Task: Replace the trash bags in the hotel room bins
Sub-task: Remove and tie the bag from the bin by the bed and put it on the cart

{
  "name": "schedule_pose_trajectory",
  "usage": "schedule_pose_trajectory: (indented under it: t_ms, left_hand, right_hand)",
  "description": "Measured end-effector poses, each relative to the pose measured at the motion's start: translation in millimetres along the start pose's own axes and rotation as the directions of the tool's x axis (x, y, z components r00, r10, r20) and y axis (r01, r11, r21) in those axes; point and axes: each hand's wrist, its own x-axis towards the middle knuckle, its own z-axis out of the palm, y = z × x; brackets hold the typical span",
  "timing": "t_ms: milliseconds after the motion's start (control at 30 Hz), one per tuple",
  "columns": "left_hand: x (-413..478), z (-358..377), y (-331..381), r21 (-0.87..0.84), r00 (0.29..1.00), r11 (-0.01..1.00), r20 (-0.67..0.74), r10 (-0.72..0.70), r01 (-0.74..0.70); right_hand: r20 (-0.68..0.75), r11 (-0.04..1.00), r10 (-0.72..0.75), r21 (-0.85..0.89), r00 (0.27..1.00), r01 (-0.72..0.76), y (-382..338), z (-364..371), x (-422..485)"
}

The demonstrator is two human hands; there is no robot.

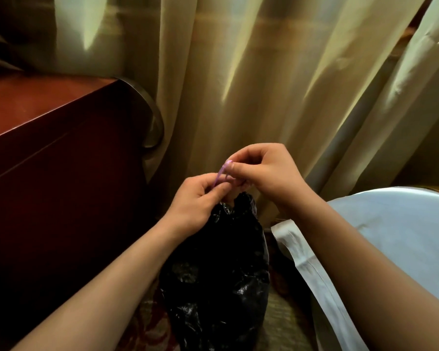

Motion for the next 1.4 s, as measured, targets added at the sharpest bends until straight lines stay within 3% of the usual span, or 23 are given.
schedule_pose_trajectory:
  t_ms: [100,167,233,333,433,567,667,733,833,1033,1267,1400]
  left_hand:
    - [2.6,-1.7,-3.7,-0.012,0.992,1.0,-0.121,-0.017,0.016]
    - [5.2,0.1,-2.9,-0.061,0.985,0.996,-0.158,-0.073,0.064]
    - [10.5,2.5,0.0,-0.068,0.985,0.988,-0.084,-0.148,0.142]
    - [18.7,1.0,2.8,-0.006,0.945,0.958,0.161,-0.283,0.288]
    - [20.9,3.2,7.5,0.144,0.941,0.975,0.27,-0.205,0.171]
    - [23.4,6.1,13.1,0.089,0.975,0.99,0.185,-0.121,0.106]
    - [27.7,-4.3,10.4,0.02,0.978,0.99,0.152,-0.14,0.139]
    - [29.5,-7.9,8.8,-0.055,0.971,0.98,0.154,-0.18,0.191]
    - [30.7,-10.1,7.2,-0.164,0.95,0.944,0.173,-0.259,0.287]
    - [35.6,-11.9,4.9,-0.239,0.894,0.863,0.18,-0.411,0.445]
    - [36.2,-21.5,1.8,-0.307,0.887,0.838,0.055,-0.458,0.451]
    - [33.8,-18.5,5.4,-0.343,0.9,0.838,0.061,-0.431,0.425]
  right_hand:
    - [-0.016,0.998,-0.016,-0.056,1.0,0.015,4.2,-11.9,-0.5]
    - [-0.001,0.975,-0.06,-0.216,0.998,0.058,8.7,-16.6,-0.1]
    - [0.051,0.915,-0.106,-0.386,0.993,0.118,10.7,-13.1,-0.5]
    - [0.047,0.882,-0.14,-0.448,0.989,0.147,9.9,-4.5,-1.4]
    - [0.04,0.873,-0.159,-0.462,0.986,0.159,6.7,-2.0,0.1]
    - [0.07,0.863,-0.222,-0.45,0.972,0.23,-0.2,-2.1,-2.3]
    - [-0.116,0.884,-0.271,-0.423,0.956,0.199,9.8,-10.8,-7.4]
    - [-0.178,0.92,-0.177,-0.378,0.968,0.099,27.4,-13.5,-14.5]
    - [-0.1,0.937,0.003,-0.347,0.995,-0.037,55.5,-1.0,-31.1]
    - [-0.077,0.943,0.092,-0.314,0.993,-0.111,66.8,13.8,-37.9]
    - [0.009,0.86,0.22,-0.474,0.976,-0.189,83.6,17.1,-54.8]
    - [-0.042,0.887,0.151,-0.436,0.988,-0.154,79.2,11.9,-50.6]
